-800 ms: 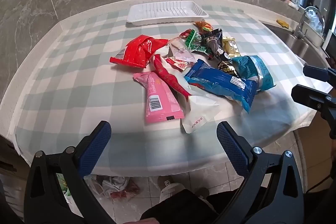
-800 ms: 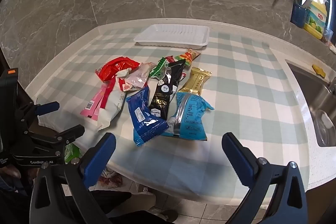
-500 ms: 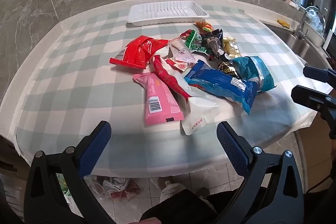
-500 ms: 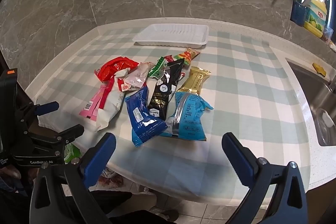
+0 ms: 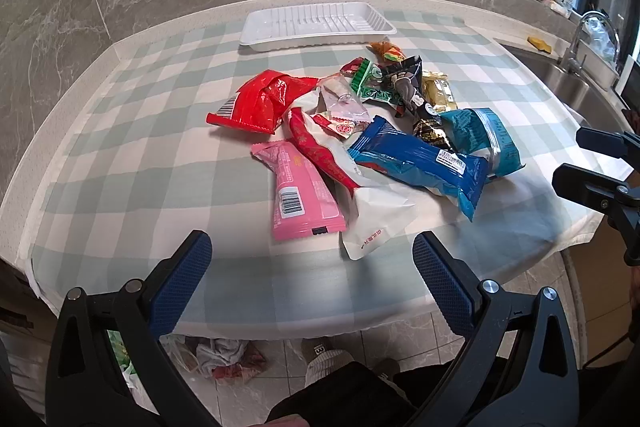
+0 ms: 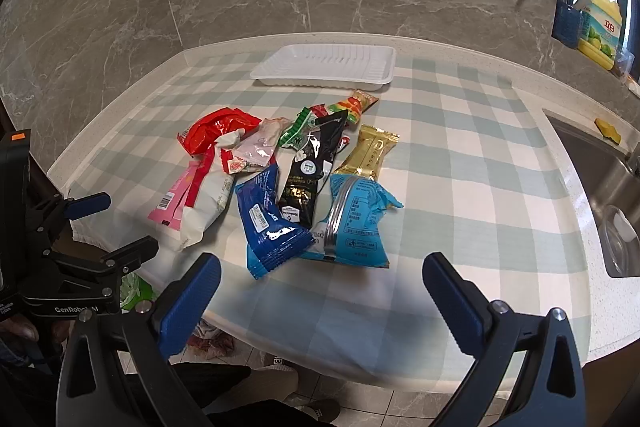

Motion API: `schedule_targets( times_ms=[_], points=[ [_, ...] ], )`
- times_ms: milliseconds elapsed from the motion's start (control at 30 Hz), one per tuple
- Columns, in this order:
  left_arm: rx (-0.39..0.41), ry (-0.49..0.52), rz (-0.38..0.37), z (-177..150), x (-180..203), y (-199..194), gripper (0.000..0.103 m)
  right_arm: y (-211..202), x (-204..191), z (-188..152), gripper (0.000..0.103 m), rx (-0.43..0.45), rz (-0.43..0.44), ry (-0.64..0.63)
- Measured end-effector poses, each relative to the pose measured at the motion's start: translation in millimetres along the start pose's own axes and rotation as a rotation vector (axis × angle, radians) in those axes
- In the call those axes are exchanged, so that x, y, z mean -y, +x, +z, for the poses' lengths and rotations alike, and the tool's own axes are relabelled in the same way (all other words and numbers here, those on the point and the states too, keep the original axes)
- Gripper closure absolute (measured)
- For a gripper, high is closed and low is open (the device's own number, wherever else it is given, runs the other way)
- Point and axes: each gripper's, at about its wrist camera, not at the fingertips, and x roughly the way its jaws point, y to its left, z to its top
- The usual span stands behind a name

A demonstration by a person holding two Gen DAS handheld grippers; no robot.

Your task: Organize snacks

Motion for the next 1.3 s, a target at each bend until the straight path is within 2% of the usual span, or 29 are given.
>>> schedule_targets(
  times_ms=[1300],
  points=[
    [0.006, -0.001, 0.003, 0.4, 0.9, 1.5, 0.002, 2.0, -1.9, 1.4, 0.0, 0.0, 0.0, -0.001]
  ],
)
